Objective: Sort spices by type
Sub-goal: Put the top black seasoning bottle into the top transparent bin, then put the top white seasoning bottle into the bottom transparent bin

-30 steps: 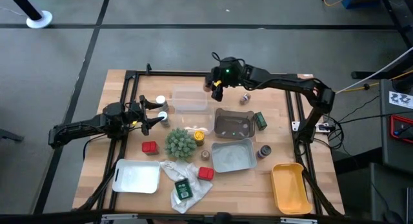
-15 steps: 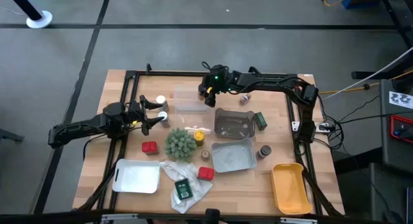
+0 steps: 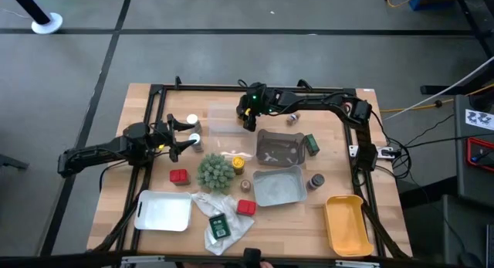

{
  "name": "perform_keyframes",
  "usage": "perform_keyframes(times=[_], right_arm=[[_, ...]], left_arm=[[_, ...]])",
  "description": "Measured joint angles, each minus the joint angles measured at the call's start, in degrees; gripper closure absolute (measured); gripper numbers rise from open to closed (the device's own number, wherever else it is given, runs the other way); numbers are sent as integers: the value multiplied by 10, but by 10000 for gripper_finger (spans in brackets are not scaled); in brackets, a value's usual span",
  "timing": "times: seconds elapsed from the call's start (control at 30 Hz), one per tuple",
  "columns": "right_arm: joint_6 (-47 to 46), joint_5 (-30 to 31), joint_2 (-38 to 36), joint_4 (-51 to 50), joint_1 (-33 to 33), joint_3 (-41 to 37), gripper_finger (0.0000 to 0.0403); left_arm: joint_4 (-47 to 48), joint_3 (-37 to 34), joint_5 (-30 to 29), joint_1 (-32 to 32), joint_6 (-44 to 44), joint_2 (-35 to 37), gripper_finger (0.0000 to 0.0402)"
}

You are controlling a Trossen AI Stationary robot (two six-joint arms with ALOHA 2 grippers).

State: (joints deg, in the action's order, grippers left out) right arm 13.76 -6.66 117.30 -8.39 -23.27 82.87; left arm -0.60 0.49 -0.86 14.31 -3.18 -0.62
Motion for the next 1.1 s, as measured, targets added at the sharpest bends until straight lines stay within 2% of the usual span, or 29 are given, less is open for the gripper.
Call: perform_keyframes(times=[0.33,0.7,0.87,1.1], right_arm=[[-3,1,0,8,0,0,174],[-19,16,0,9,0,0,95],[-19,16,0,9,0,0,85],[-19,16,-7,1,0,0,84]], left_arm=[[0,0,0,0,2,0,119],[-2,0,-6,0,-9,0,119],[-28,0,-82,0,-45,0,119],[-35,12,-181,0,-50,0,119]])
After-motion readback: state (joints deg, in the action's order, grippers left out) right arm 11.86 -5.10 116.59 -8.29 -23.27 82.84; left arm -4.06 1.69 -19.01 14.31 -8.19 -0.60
